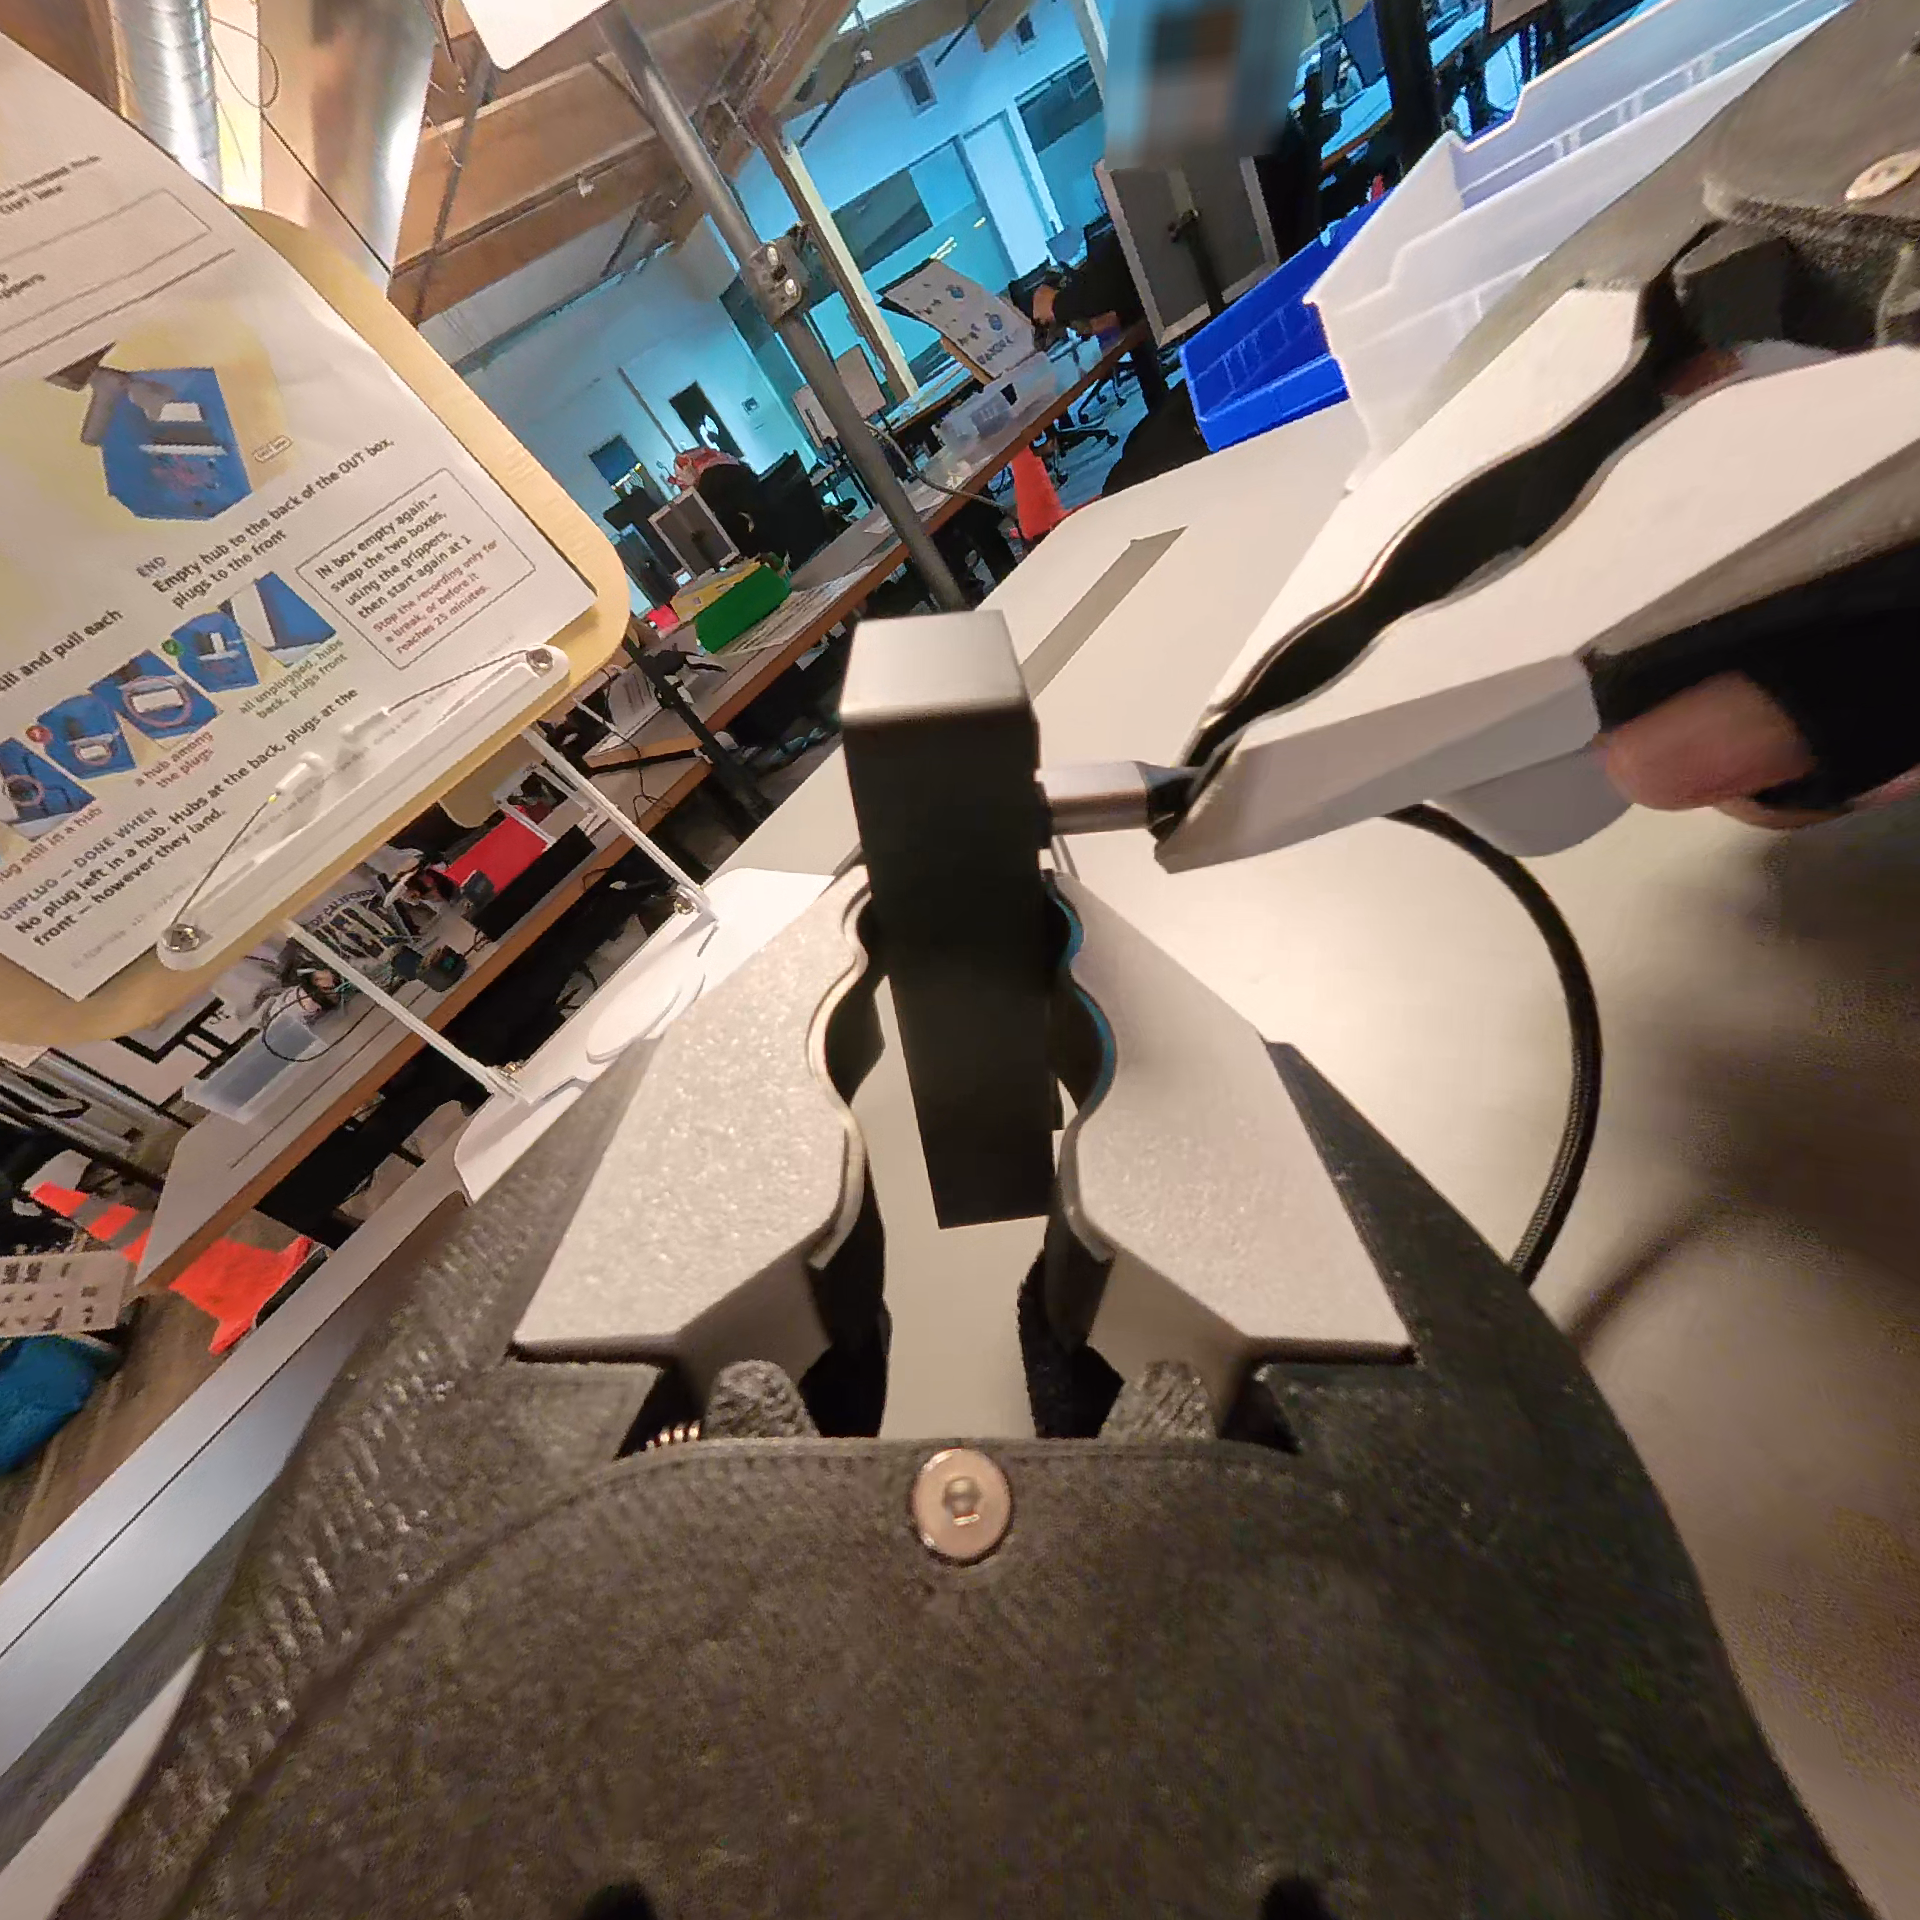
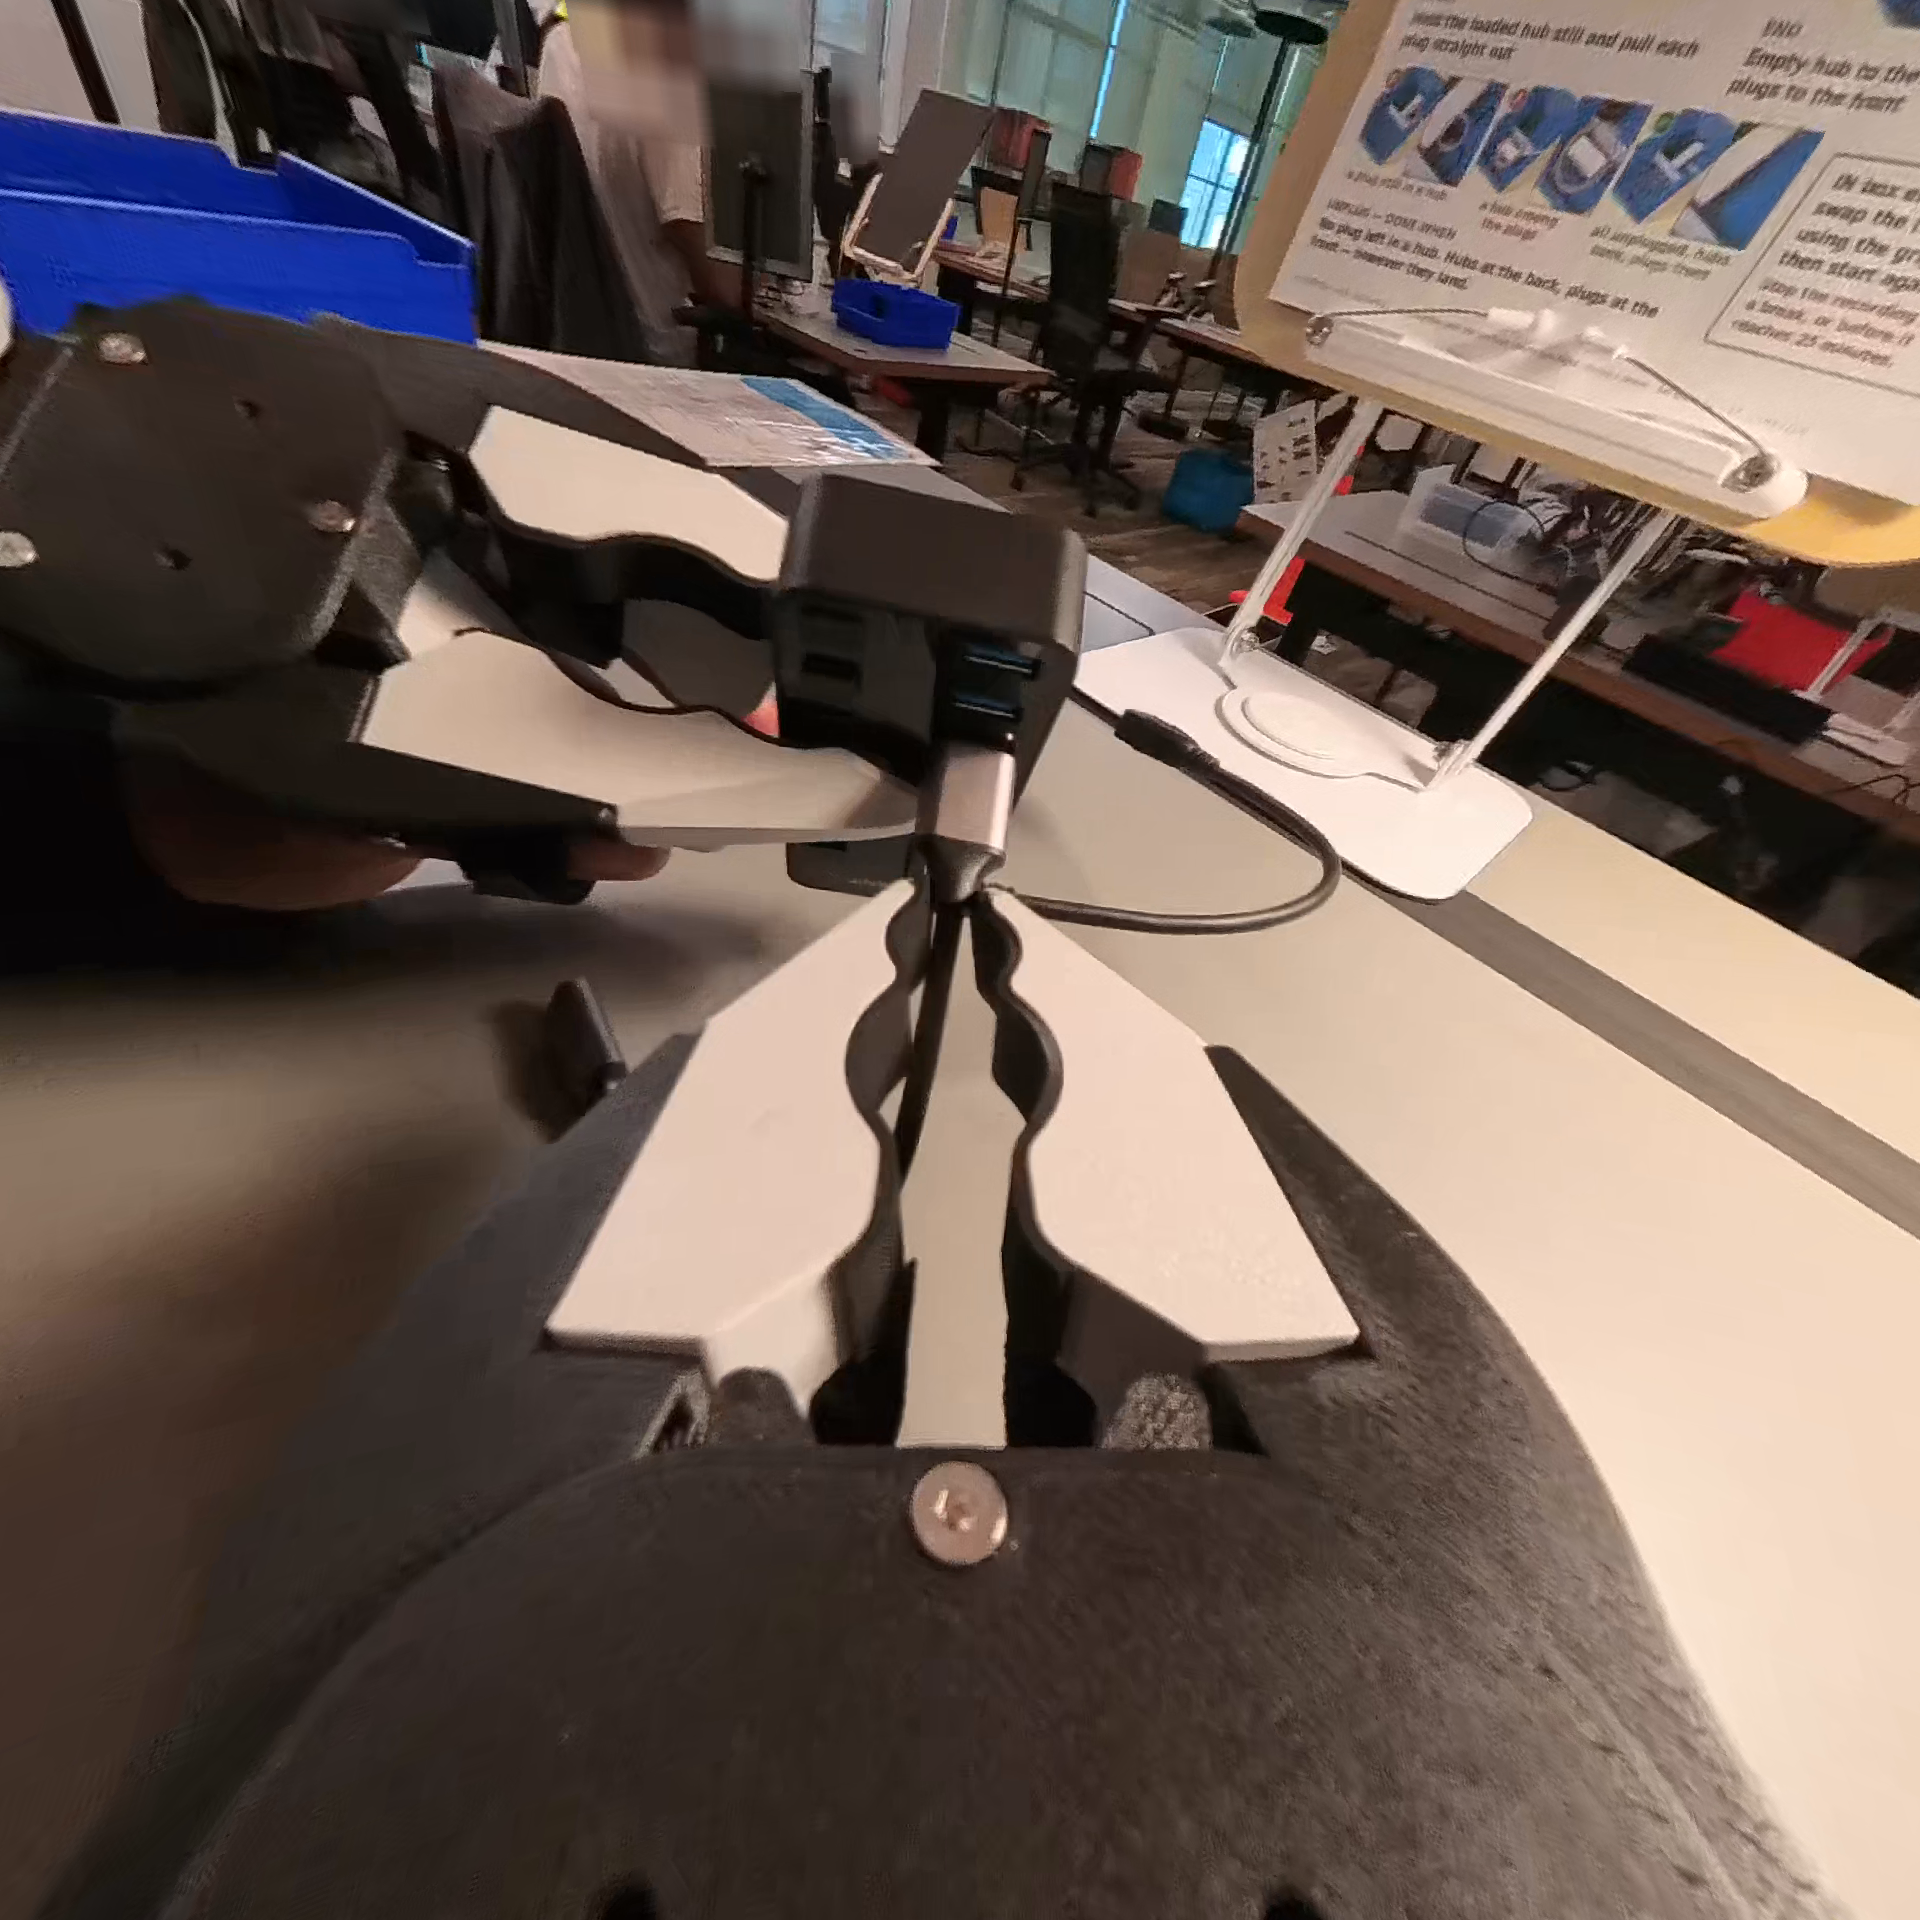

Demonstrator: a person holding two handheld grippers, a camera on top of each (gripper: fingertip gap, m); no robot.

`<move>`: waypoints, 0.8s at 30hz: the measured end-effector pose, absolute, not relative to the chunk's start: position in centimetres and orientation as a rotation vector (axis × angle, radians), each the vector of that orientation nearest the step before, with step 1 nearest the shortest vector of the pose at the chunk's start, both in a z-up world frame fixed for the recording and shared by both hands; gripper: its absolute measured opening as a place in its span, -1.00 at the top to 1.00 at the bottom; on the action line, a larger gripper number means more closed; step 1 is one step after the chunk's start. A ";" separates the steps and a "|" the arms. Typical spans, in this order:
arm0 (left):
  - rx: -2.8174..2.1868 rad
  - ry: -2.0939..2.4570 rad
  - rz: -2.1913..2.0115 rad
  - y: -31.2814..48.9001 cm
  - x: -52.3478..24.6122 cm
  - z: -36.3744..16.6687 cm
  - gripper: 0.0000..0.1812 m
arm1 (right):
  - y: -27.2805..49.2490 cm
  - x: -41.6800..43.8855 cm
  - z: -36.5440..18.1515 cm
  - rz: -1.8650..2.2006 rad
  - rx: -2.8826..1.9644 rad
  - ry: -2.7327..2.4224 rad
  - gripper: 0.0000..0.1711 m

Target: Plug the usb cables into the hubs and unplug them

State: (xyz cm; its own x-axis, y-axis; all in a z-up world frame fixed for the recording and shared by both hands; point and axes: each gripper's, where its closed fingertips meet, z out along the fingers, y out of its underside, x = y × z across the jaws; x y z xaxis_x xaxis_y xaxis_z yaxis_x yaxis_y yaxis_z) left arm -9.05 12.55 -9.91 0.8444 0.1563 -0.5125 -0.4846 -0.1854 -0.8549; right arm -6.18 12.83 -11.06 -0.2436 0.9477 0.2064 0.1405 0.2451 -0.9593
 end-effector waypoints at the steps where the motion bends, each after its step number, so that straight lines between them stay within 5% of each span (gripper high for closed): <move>1: -1.663 0.251 0.570 12.5 -9.0 -9.9 0.68 | 12.8 -6.1 -11.0 1.097 -1.019 -1.611 0.93; 24: -1.722 0.106 0.494 12.5 -10.7 -10.5 0.68 | 13.3 -6.9 -11.1 1.023 -1.035 -1.611 0.97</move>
State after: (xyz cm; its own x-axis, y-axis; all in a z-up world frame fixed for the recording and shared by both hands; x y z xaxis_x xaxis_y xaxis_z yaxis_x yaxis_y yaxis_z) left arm -10.66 12.51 -10.52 0.9030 0.1990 -0.3808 -0.3380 -0.2182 -0.9155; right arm -6.90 13.34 -11.11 -0.2094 0.9425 0.2607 0.1649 0.2968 -0.9406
